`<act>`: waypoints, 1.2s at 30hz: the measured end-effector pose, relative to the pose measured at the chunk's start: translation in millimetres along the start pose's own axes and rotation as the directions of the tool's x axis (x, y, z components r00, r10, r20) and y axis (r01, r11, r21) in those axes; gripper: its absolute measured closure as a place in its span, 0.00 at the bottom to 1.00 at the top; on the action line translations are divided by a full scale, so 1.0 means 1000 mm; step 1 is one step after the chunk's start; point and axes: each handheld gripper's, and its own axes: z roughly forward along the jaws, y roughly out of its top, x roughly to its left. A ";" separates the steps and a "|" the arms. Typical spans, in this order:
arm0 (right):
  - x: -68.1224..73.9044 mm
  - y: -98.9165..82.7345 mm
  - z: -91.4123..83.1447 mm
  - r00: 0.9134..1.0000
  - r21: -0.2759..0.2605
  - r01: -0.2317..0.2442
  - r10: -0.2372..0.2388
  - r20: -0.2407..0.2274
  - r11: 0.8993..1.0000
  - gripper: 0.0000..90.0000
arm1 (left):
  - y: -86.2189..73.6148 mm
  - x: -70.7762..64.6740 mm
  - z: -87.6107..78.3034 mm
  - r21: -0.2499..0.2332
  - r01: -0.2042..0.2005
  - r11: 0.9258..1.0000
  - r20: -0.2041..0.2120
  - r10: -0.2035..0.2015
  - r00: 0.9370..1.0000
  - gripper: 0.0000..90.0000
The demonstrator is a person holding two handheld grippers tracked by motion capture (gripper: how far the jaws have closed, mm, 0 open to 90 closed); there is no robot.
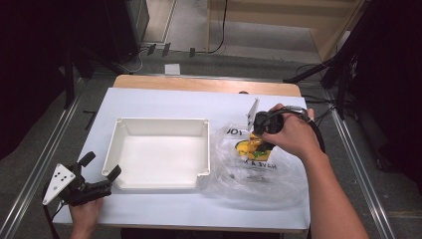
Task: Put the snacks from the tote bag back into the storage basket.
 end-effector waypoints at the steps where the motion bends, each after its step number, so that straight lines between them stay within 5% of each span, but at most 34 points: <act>1: 0.001 0.001 -0.002 1.000 0.008 -0.011 0.011 -0.003 1.000 0.57 | 0.000 0.000 0.000 0.000 0.001 1.000 0.001 -0.001 1.000 0.00; 23: -0.001 0.030 -0.028 1.000 -0.053 -0.014 0.014 0.000 0.999 0.57 | 0.000 -0.001 0.000 -0.004 0.003 1.000 0.010 -0.003 1.000 0.00; 24: 0.001 0.032 -0.030 0.999 -0.047 -0.044 0.044 -0.010 0.998 0.57 | 0.000 -0.001 0.000 -0.003 0.000 1.000 0.009 0.000 1.000 0.00; 36: -0.001 0.055 -0.040 1.000 -0.069 -0.011 0.011 -0.006 0.998 0.57 | 0.000 -0.005 0.002 0.009 -0.029 1.000 0.012 0.029 1.000 0.00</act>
